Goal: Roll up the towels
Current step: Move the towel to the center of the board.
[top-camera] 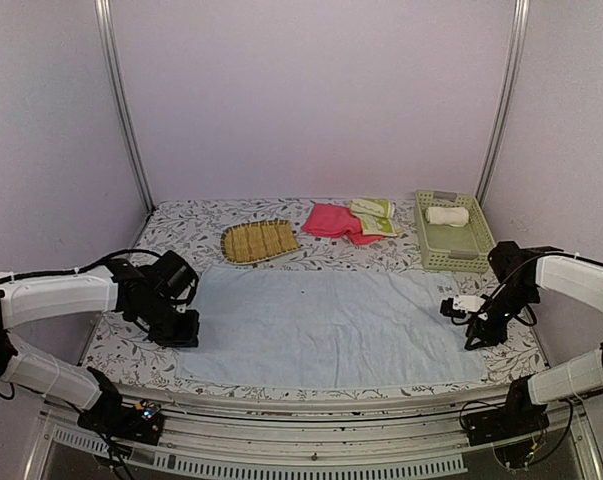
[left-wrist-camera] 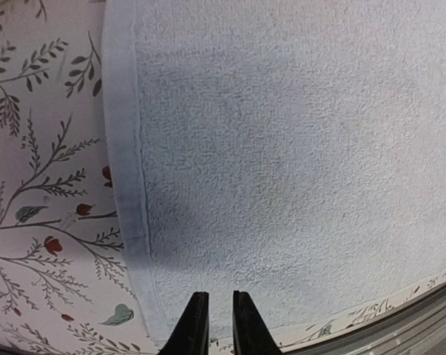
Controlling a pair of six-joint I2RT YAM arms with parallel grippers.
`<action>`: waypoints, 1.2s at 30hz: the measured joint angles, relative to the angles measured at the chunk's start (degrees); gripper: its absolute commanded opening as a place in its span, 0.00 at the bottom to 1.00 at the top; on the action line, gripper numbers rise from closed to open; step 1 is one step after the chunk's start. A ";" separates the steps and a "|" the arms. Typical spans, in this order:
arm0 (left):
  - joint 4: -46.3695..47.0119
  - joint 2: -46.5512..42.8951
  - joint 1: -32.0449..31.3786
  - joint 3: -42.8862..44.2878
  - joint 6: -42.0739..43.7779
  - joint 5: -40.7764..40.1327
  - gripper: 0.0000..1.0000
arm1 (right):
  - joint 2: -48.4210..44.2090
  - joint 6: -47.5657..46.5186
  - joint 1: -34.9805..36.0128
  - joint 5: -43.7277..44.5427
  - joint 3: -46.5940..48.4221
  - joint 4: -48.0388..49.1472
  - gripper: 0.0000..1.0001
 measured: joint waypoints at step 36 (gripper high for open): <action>-8.57 -5.16 -12.17 -6.56 -17.59 -0.02 0.18 | -14.60 -14.67 -0.02 12.81 -17.90 6.08 0.40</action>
